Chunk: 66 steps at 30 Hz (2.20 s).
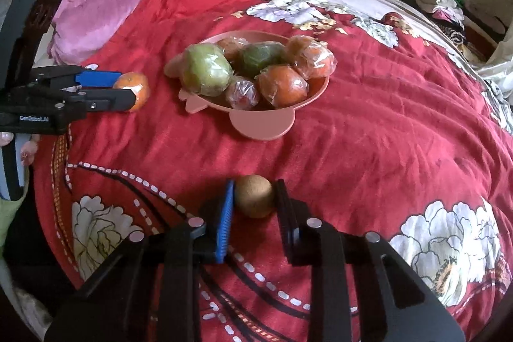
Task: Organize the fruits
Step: 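Grasp the last wrapped tangerine with the left tool while the right tool grasps a brown fruit, then carry both held fruits over the pink bowl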
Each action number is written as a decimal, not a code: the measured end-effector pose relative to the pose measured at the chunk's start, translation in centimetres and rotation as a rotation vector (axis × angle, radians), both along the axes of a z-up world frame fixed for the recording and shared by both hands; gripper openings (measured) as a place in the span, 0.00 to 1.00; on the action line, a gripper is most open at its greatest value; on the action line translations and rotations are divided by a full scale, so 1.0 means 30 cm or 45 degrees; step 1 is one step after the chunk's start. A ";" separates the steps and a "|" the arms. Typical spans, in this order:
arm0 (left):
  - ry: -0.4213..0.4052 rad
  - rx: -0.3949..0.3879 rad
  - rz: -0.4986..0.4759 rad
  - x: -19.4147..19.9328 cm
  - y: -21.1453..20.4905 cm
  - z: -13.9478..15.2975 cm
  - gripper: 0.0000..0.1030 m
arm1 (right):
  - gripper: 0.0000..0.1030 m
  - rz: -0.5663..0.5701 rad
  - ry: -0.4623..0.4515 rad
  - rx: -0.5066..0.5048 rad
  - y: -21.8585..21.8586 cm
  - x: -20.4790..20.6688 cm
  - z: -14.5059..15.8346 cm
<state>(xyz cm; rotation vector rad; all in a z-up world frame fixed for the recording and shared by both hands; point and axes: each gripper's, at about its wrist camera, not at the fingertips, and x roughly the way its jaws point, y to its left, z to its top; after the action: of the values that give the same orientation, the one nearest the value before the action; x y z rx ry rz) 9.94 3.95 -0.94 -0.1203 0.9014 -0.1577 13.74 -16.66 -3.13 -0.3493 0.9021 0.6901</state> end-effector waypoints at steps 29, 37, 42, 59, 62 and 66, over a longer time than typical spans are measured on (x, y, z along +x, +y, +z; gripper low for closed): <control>-0.044 -0.119 -0.024 0.037 0.035 0.059 0.35 | 0.24 0.031 -0.008 0.202 -0.013 0.015 0.121; -0.083 -0.098 -0.044 0.116 0.011 0.129 0.35 | 0.24 0.024 -0.021 0.254 -0.014 0.064 0.178; -0.079 -0.088 -0.066 0.203 -0.012 0.147 0.35 | 0.24 0.020 -0.027 0.255 -0.005 0.094 0.196; -0.028 -0.119 -0.136 0.346 -0.068 0.092 0.34 | 0.24 0.057 -0.058 0.191 0.075 0.168 0.196; -0.023 -0.122 -0.136 0.354 -0.063 0.082 0.35 | 0.24 0.056 -0.058 0.181 0.083 0.179 0.189; -0.013 -0.120 -0.147 0.366 -0.063 0.068 0.35 | 0.24 0.062 -0.058 0.171 0.093 0.189 0.179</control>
<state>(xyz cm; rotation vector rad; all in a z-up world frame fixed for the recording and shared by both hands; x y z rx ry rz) 20.91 2.08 1.09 -0.1548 0.8916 -0.3081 19.41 -13.87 2.25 -0.2670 0.8022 0.7802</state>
